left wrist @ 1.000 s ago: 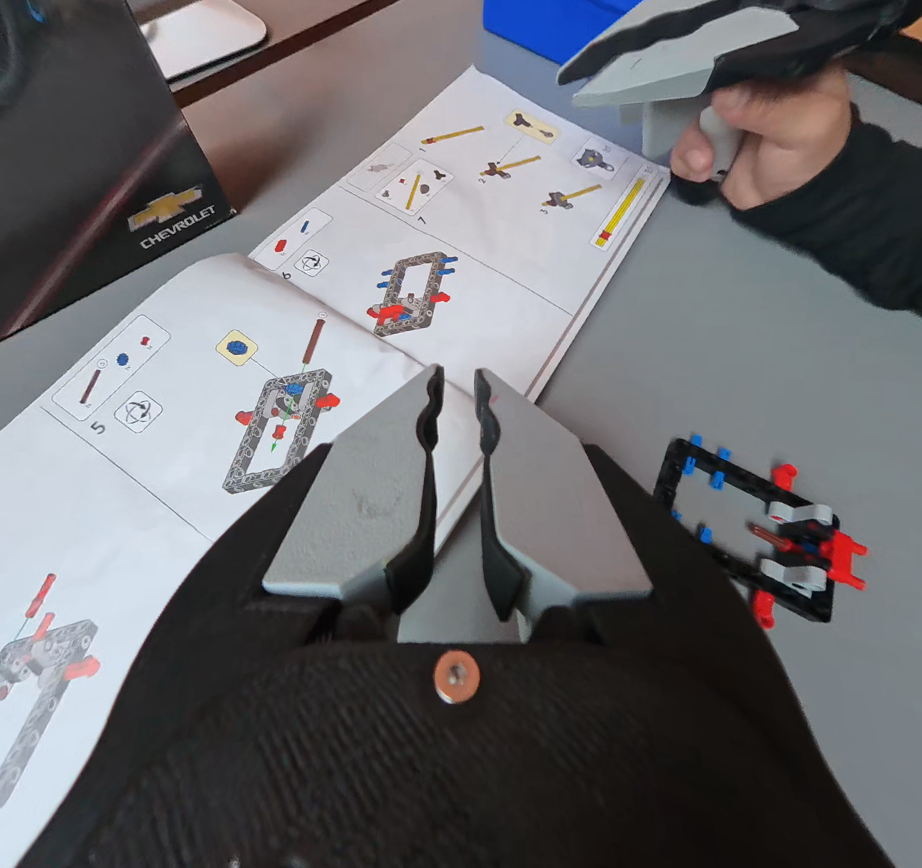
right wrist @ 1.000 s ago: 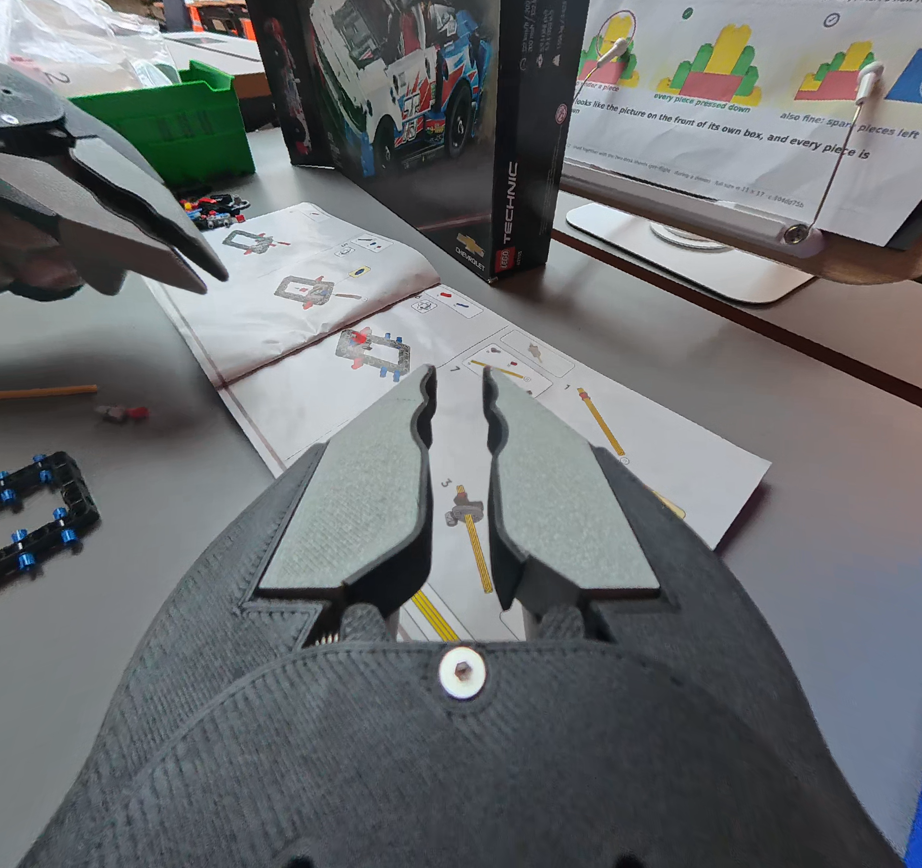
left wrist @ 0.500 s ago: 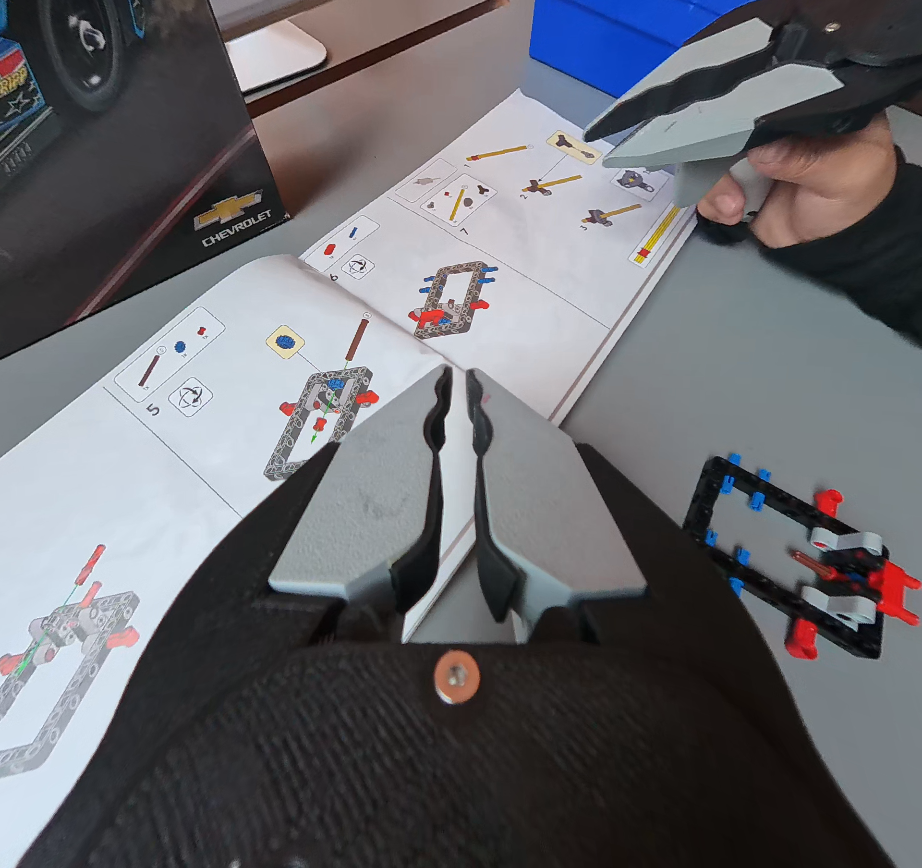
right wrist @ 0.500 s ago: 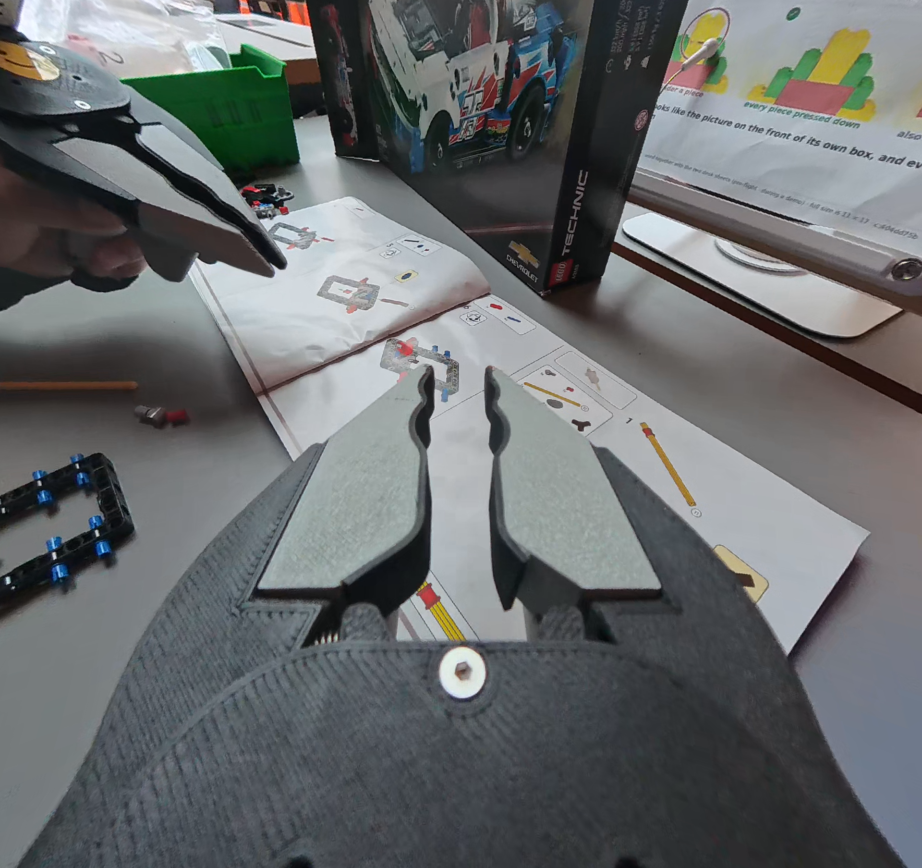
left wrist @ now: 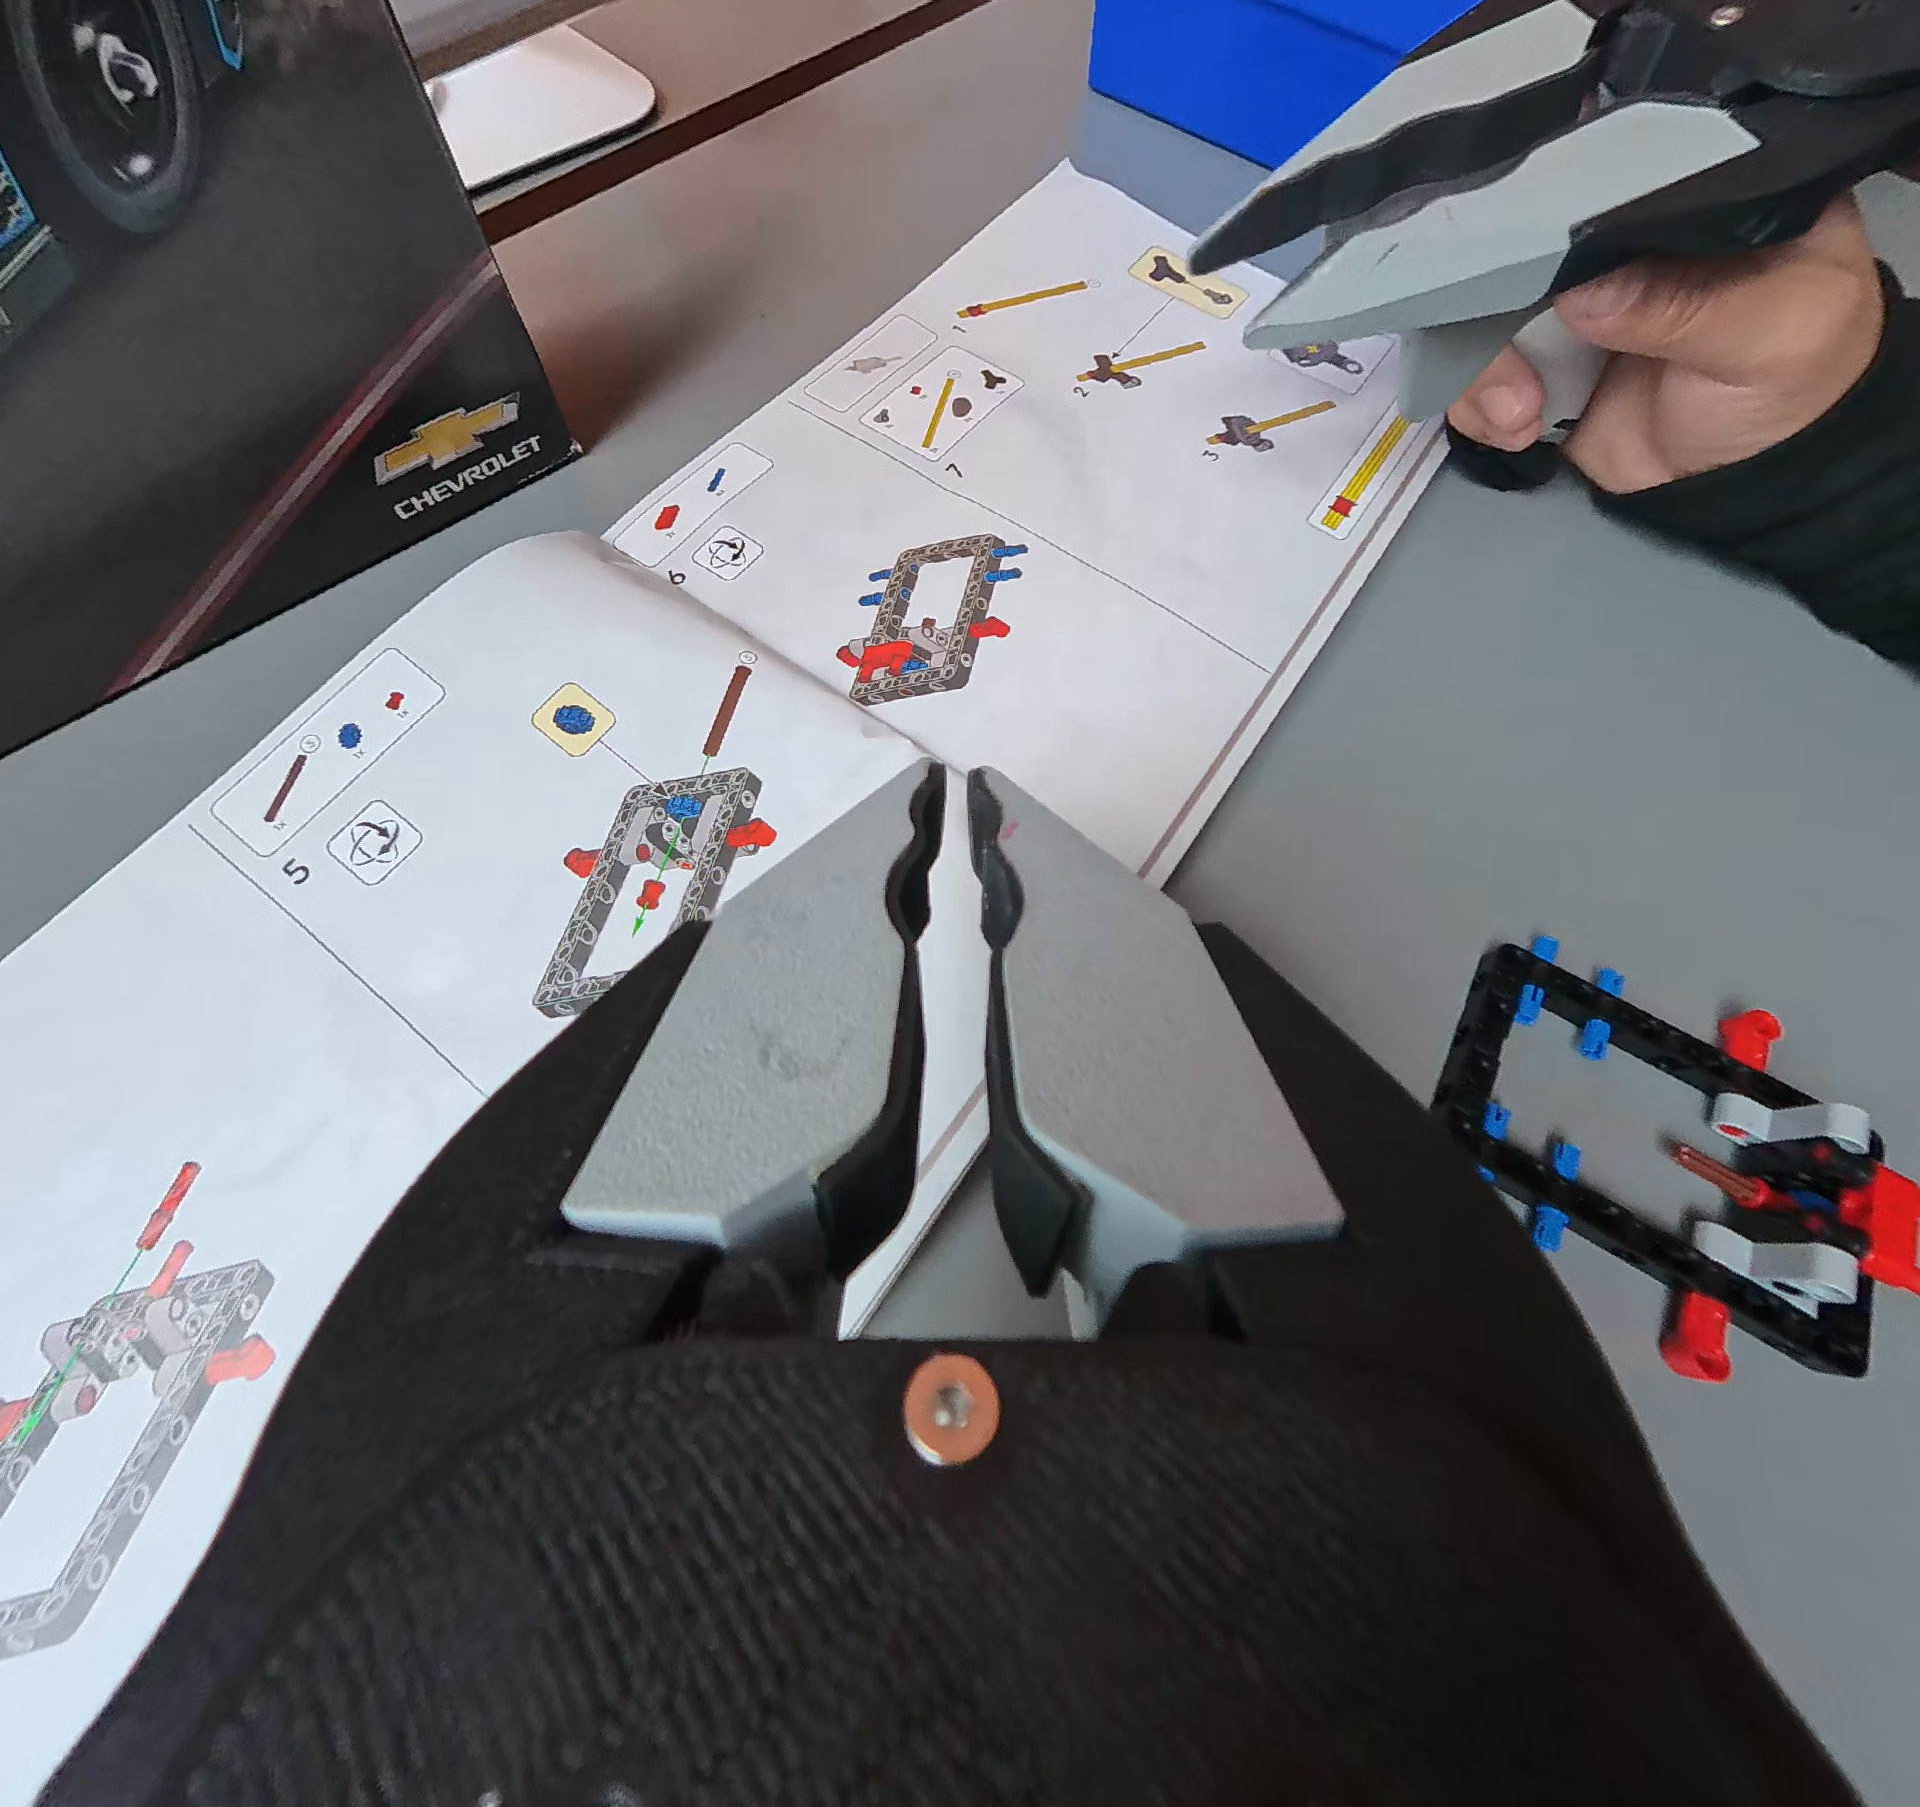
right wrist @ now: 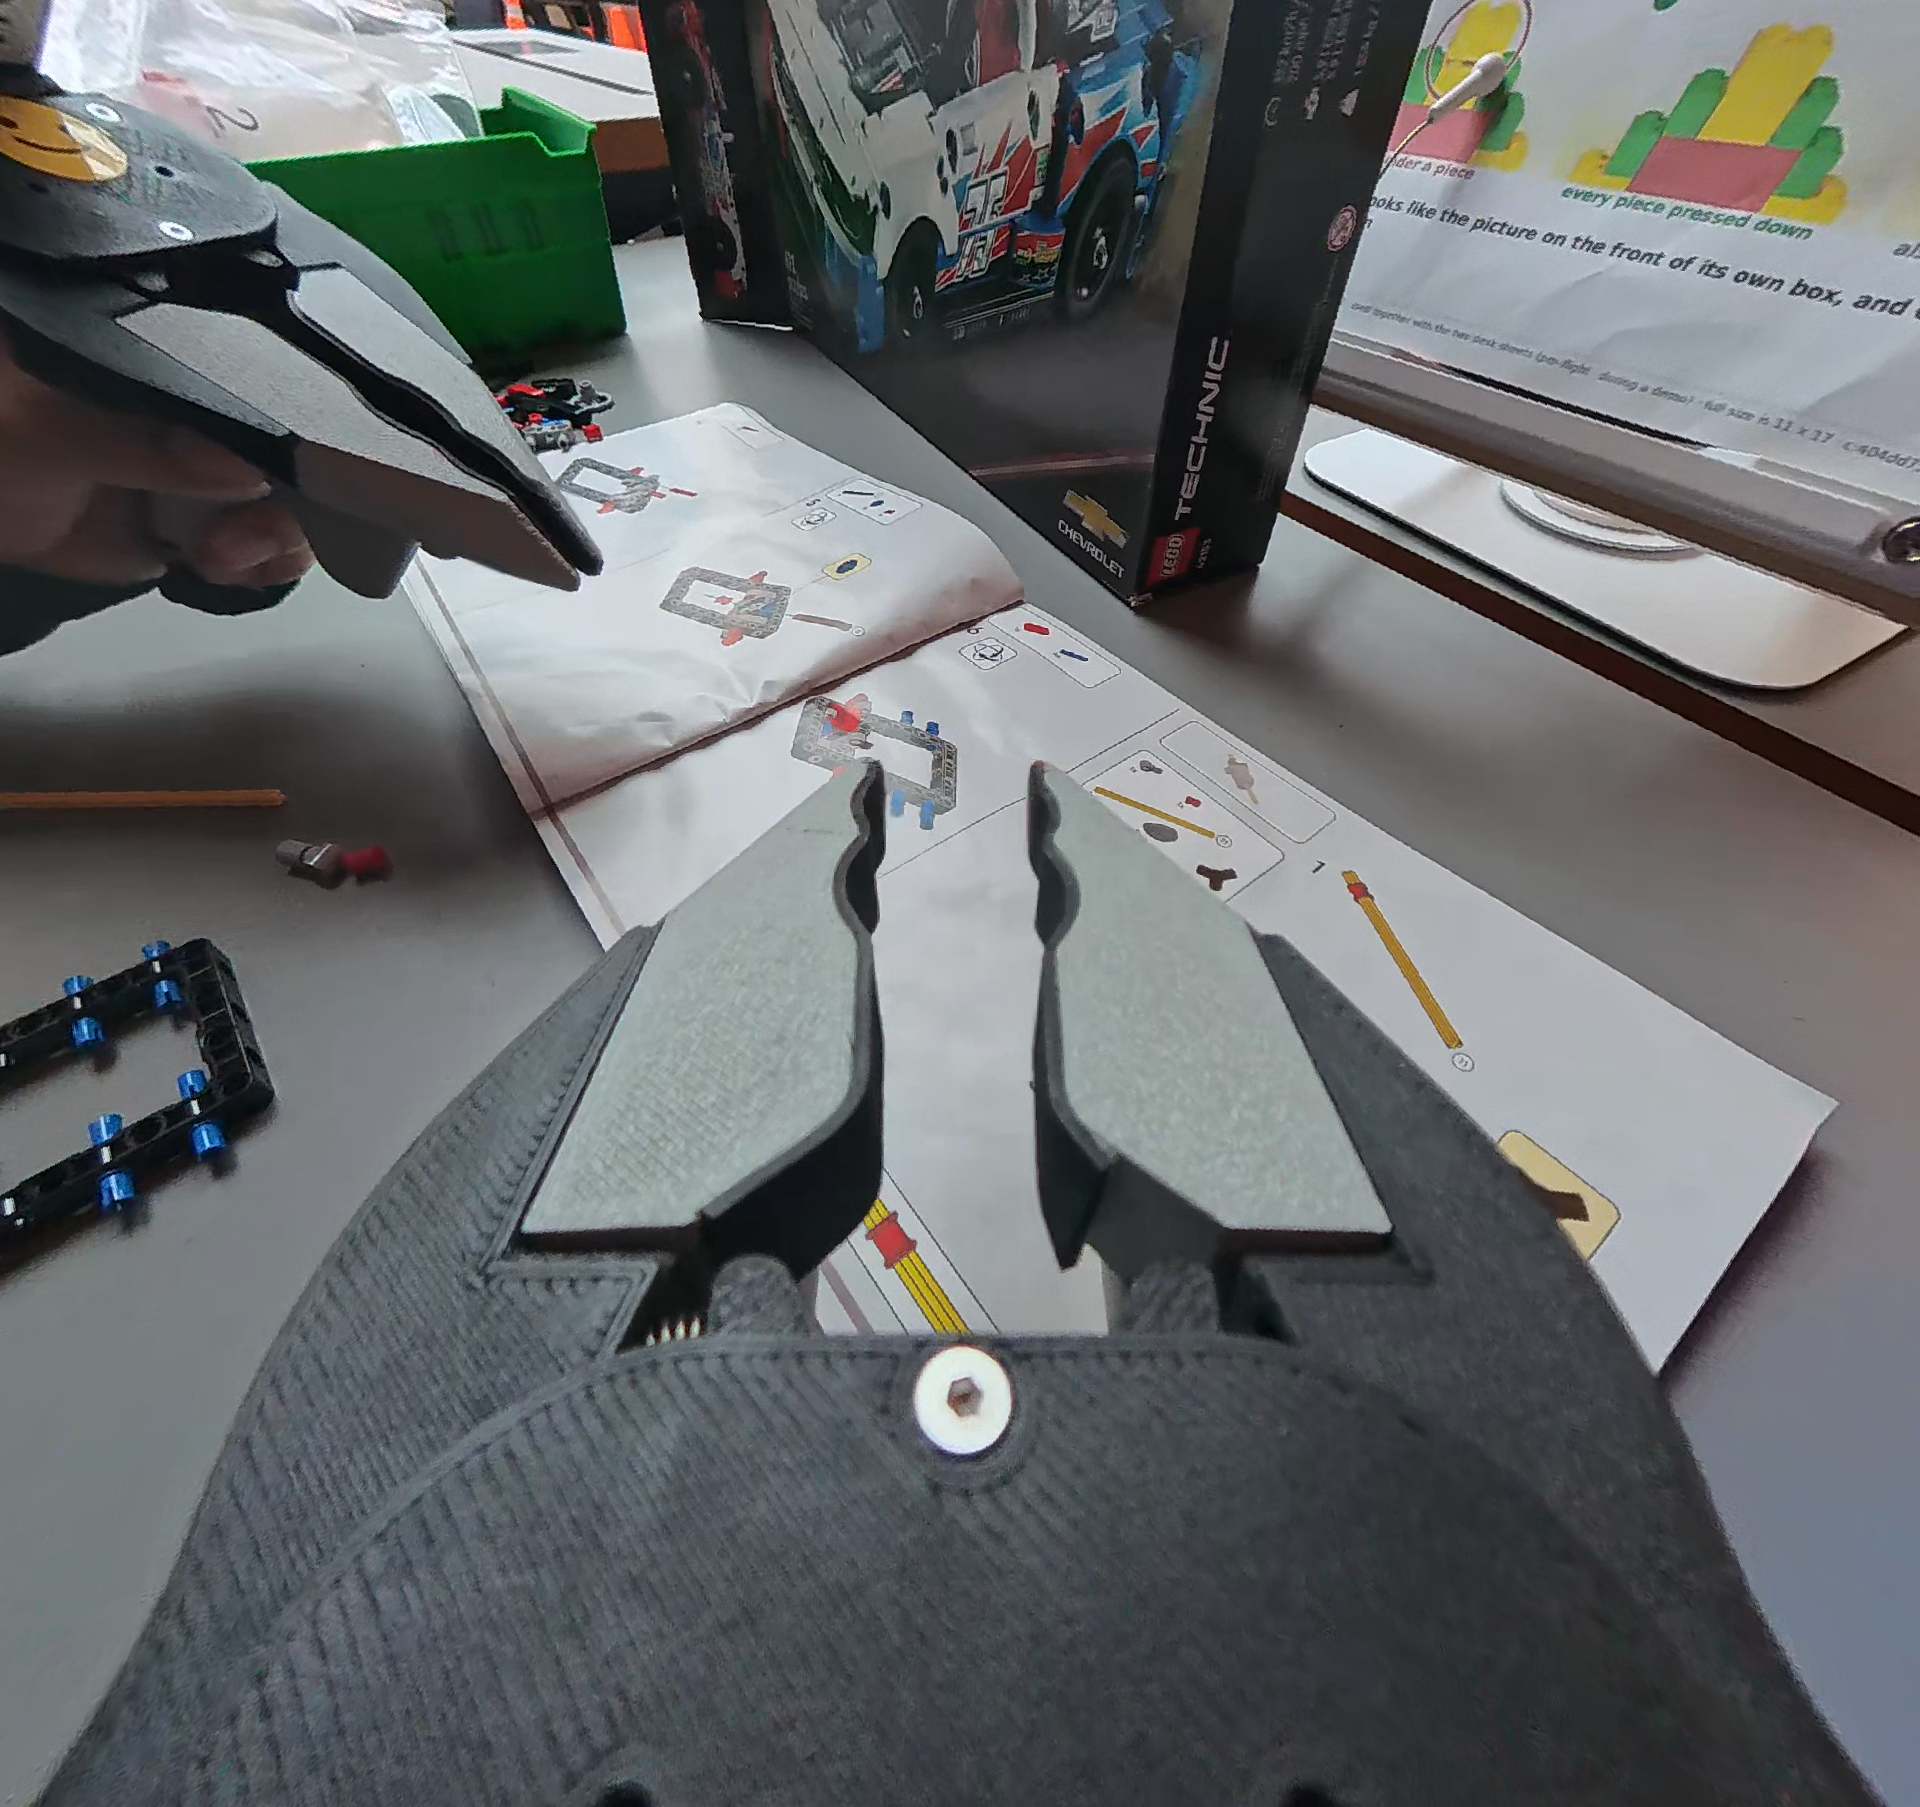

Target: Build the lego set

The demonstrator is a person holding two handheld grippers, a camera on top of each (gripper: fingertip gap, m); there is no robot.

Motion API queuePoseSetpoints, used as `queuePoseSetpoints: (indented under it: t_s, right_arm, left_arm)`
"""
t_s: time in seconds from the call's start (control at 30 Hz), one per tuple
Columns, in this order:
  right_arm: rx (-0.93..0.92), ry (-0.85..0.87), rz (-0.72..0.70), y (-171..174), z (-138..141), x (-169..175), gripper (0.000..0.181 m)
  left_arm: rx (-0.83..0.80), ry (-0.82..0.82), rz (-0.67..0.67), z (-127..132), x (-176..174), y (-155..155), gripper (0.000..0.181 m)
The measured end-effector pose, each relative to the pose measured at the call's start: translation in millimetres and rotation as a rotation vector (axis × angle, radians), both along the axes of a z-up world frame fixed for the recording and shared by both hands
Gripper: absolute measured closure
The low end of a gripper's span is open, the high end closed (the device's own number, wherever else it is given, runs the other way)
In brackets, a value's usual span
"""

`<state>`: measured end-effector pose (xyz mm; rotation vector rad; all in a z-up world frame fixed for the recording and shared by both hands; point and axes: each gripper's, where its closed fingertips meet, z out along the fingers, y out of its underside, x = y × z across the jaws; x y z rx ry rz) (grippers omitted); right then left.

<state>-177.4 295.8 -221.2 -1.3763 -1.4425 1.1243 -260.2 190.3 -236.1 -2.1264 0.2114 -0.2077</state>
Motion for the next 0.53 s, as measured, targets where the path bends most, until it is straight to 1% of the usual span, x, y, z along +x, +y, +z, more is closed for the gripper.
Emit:
queuePoseSetpoints:
  t_s: [0.17,0.27,0.4,0.53]
  right_arm:
    - [0.011,0.007,0.000,-0.4,1.9,-0.4,0.145]
    - [0.016,0.028,-0.009,3.1,9.0,4.0,0.144]
    - [0.006,0.079,-0.034,9.9,21.5,12.1,0.143]
    - [-0.036,0.101,-0.032,9.6,25.3,13.3,0.137]
  left_arm:
    - [0.009,0.006,0.026,0.3,-5.7,1.1,0.177]
    - [0.013,0.007,0.050,1.0,-11.4,1.4,0.175]
    - [0.053,0.004,0.076,9.2,-18.3,1.0,0.176]
    - [0.065,-0.007,0.080,12.0,-19.7,0.4,0.176]
